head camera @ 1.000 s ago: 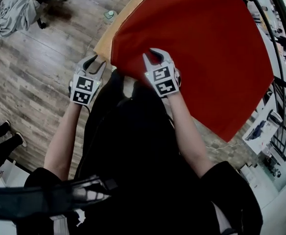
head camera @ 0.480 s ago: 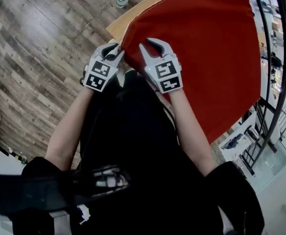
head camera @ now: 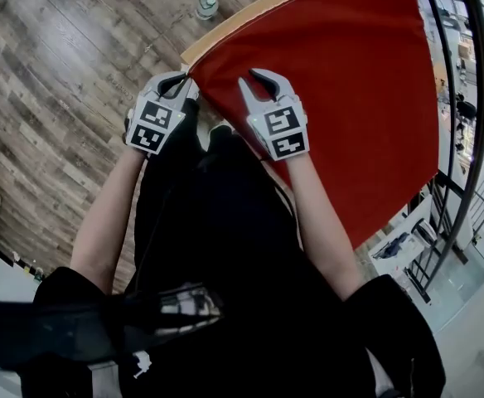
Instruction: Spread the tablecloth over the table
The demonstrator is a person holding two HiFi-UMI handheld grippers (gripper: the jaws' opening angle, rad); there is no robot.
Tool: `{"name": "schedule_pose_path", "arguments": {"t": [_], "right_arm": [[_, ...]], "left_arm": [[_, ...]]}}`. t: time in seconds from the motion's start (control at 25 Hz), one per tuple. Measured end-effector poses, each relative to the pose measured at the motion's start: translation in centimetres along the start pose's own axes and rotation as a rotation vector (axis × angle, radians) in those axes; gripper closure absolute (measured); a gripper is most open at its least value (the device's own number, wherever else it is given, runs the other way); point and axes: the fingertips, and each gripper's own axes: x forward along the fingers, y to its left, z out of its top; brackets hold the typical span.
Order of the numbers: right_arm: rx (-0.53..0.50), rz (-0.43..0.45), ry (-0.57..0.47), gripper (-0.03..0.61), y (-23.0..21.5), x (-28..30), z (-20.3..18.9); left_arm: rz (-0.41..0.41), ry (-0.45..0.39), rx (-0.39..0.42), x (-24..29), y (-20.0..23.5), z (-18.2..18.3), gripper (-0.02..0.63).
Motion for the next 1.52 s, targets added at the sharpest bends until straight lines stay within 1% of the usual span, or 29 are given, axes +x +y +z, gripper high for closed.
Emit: {"name": "schedule_pose_path", "arguments": {"t": [0.08, 0.12, 0.16, 0.2, 0.24, 0.32, 0.36, 0.4, 0.44, 0.52, 0.64, 0.76, 0.84, 0.96, 1.08, 1.16, 1.24, 1.28, 1.32, 1.44, 1.52], "right_arm": [[-0.002, -0.016, 0.003, 0.499, -0.1, 0.3, 0.1], [-0.004, -0.026, 0.007, 0.499, -0.2, 0.4, 0.1], [-0.003, -0.036, 0.011, 0.499, -0.2, 0.4, 0.0], [0.003, -0.049, 0.013, 0.499, -0.4, 0.4, -0.1], [0.018, -0.066, 0.008, 0.499, -0.7, 0.1, 0.0], [0.082, -0.121, -0.025, 0.499, -2.0, -0.7, 0.3], [0.126, -0.154, -0.050, 0.509, -2.9, -1.3, 0.7], [0.170, -0.185, -0.079, 0.543, -3.9, -1.9, 1.0], [0.209, -0.211, -0.106, 0.561, -4.9, -2.5, 1.3], [0.267, -0.248, -0.158, 0.568, -7.1, -3.7, 1.9], [0.329, -0.295, -0.218, 0.568, -10.6, -5.9, 1.8], [0.340, -0.355, -0.245, 0.568, -15.1, -8.1, 1.4], [0.367, -0.390, -0.280, 0.569, -19.2, -9.5, 0.9], [0.442, -0.434, -0.338, 0.568, -26.7, -10.8, -0.1], [0.486, -0.470, -0.360, 0.568, -33.0, -11.6, -1.6], [0.509, -0.487, -0.375, 0.568, -36.7, -11.5, -2.7], [0.522, -0.499, -0.380, 0.568, -39.5, -11.2, -3.8], [0.532, -0.504, -0.386, 0.569, -40.6, -11.2, -4.1], [0.547, -0.509, -0.398, 0.568, -41.5, -11.3, -4.3], [0.598, -0.527, -0.441, 0.568, -43.5, -11.4, -4.6], [0.622, -0.540, -0.452, 0.568, -44.6, -11.2, -4.9]], "left_arm": [[0.103, 0.015, 0.022, -0.8, 3.7, 0.3, 0.562], [0.143, 0.022, 0.028, -1.0, 5.2, 0.5, 0.547], [0.164, 0.024, 0.035, -1.1, 6.2, 1.0, 0.531], [0.165, 0.021, 0.047, -1.1, 6.6, 1.6, 0.529], [0.148, 0.014, 0.067, -0.9, 6.6, 2.5, 0.533], [0.082, -0.008, 0.127, -0.2, 5.5, 5.1, 0.545], [0.041, -0.019, 0.164, 0.4, 4.6, 6.5, 0.562], [0.000, -0.029, 0.202, 1.1, 3.7, 7.9, 0.582], [-0.037, -0.036, 0.240, 1.9, 2.7, 9.3, 0.589], [-0.101, -0.043, 0.302, 3.9, 0.7, 11.9, 0.607], [-0.180, -0.048, 0.348, 7.2, -2.9, 15.5, 0.607], [-0.223, -0.054, 0.391, 11.0, -6.1, 19.6, 0.607], [-0.237, -0.059, 0.424, 14.8, -7.8, 23.0, 0.607], [-0.225, -0.067, 0.474, 21.9, -8.9, 29.0, 0.607], [-0.206, -0.064, 0.490, 27.9, -9.6, 35.0, 0.606], [-0.189, -0.048, 0.533, 32.0, -9.7, 38.0, 0.569], [-0.164, -0.028, 0.594, 36.0, -9.6, 40.4, 0.540], [-0.155, -0.023, 0.611, 37.7, -9.6, 41.7, 0.529], [-0.151, -0.027, 0.611, 39.2, -9.6, 43.2, 0.526], [-0.162, -0.052, 0.565, 42.8, -9.9, 48.0, 0.526], [-0.185, -0.054, 0.585, 45.6, -10.4, 50.7, 0.522]]}}
